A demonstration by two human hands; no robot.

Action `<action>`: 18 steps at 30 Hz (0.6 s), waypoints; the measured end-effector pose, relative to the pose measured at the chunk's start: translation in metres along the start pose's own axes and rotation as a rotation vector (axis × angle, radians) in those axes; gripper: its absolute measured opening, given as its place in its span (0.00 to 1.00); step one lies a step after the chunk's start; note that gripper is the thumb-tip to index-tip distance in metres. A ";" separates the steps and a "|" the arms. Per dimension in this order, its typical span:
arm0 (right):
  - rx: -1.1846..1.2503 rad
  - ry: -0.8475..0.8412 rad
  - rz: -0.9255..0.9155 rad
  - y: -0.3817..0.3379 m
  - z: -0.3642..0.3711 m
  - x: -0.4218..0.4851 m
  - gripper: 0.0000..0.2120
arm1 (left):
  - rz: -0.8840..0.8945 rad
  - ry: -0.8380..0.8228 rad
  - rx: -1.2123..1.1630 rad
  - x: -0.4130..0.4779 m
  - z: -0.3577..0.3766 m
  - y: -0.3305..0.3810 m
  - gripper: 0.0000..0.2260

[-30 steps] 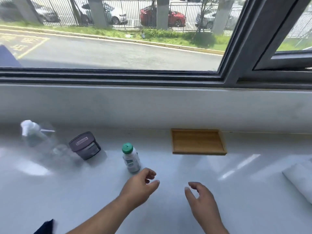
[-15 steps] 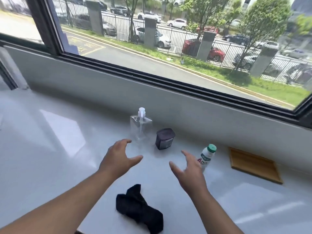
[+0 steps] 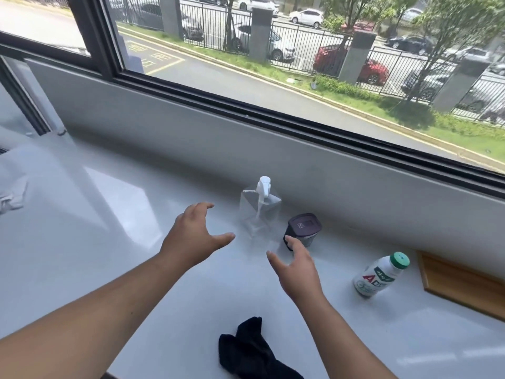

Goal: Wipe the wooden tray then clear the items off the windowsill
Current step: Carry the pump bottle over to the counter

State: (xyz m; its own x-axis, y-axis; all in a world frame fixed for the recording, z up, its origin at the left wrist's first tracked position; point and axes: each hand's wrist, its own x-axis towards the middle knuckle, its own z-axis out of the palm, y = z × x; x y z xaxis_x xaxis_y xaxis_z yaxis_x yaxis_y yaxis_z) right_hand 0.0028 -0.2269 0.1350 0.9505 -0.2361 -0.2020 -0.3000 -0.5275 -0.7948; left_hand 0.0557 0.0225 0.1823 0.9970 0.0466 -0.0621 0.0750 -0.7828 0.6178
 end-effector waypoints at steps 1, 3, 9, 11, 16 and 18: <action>0.032 -0.013 0.030 0.002 0.007 0.014 0.33 | -0.002 -0.010 0.011 0.012 0.008 0.004 0.42; 0.110 -0.043 0.115 0.009 0.021 0.040 0.33 | 0.000 -0.038 0.039 0.037 0.028 0.014 0.44; 0.487 -0.115 0.475 0.030 0.046 0.114 0.27 | 0.013 -0.111 0.074 0.113 0.086 0.044 0.56; 0.696 -0.157 0.614 0.035 0.052 0.132 0.20 | 0.005 -0.130 0.072 0.132 0.099 0.047 0.59; 0.946 -0.163 0.770 0.044 0.067 0.152 0.22 | 0.009 -0.156 0.133 0.153 0.115 0.044 0.54; 0.984 -0.174 0.778 0.042 0.073 0.153 0.24 | 0.044 -0.134 0.143 0.153 0.115 0.041 0.51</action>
State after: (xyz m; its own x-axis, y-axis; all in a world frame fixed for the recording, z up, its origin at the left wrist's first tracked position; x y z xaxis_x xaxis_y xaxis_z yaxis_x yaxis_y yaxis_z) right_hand 0.1418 -0.2257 0.0291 0.5711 -0.0603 -0.8187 -0.6666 0.5480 -0.5053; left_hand 0.2087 -0.0735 0.1080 0.9870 -0.0647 -0.1470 0.0187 -0.8627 0.5054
